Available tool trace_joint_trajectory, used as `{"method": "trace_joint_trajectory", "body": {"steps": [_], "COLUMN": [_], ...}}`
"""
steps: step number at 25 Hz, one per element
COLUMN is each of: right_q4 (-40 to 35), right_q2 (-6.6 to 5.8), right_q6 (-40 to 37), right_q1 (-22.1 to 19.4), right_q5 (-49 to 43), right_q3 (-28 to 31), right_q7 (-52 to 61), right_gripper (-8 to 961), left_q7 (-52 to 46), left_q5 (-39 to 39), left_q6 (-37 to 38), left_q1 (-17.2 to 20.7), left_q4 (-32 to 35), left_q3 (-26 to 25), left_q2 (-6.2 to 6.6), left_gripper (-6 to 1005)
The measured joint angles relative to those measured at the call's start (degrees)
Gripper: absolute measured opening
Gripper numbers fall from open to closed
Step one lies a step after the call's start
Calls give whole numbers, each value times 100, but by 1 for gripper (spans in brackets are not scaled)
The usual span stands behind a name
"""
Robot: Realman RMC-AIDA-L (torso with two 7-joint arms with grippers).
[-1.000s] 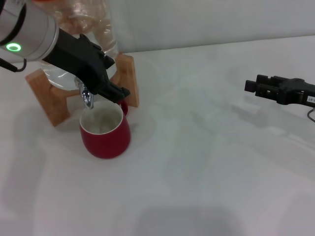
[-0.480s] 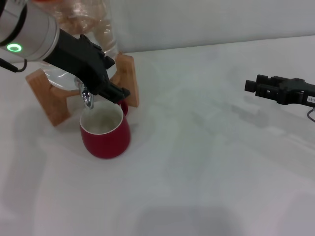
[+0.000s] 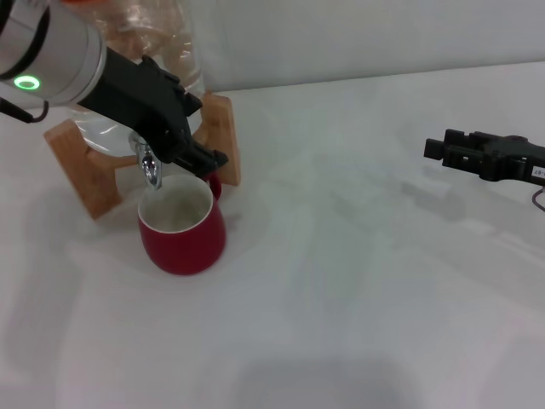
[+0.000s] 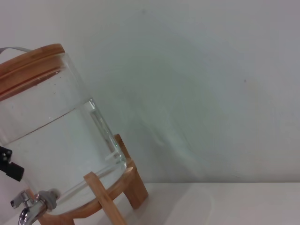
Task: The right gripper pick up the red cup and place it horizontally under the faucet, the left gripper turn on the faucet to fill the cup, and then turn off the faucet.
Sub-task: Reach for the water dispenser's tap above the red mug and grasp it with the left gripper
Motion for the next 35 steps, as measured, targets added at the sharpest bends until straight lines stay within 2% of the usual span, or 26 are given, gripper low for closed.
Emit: {"method": "trace_joint_trajectory", "body": {"steps": [14,19,29,35], "right_q4": [-6,-9,-9,-9], "right_q2": [-36,-46,-45,-52], "right_q6": [-23,-26,-36,-35], "right_q1": [6,16,14,16], "right_q5": [0,0,0,0], "right_q3": [51,59,58,58], "right_q7": [4,15,81,98], "right_gripper": [603,603,603,603], "left_q7": [-288,-352,-404,-475], "left_q5": [-195,-280,-186,11], "left_q6": [-146,-312,-358,-358], "left_q1": [634,820,1156,1233], "left_q4": [975,1271,1309,1314], "left_q3": [808,881,873,859], "left_q2": [-4,-4,-4,-4], "left_gripper": [796,796,796,796]}}
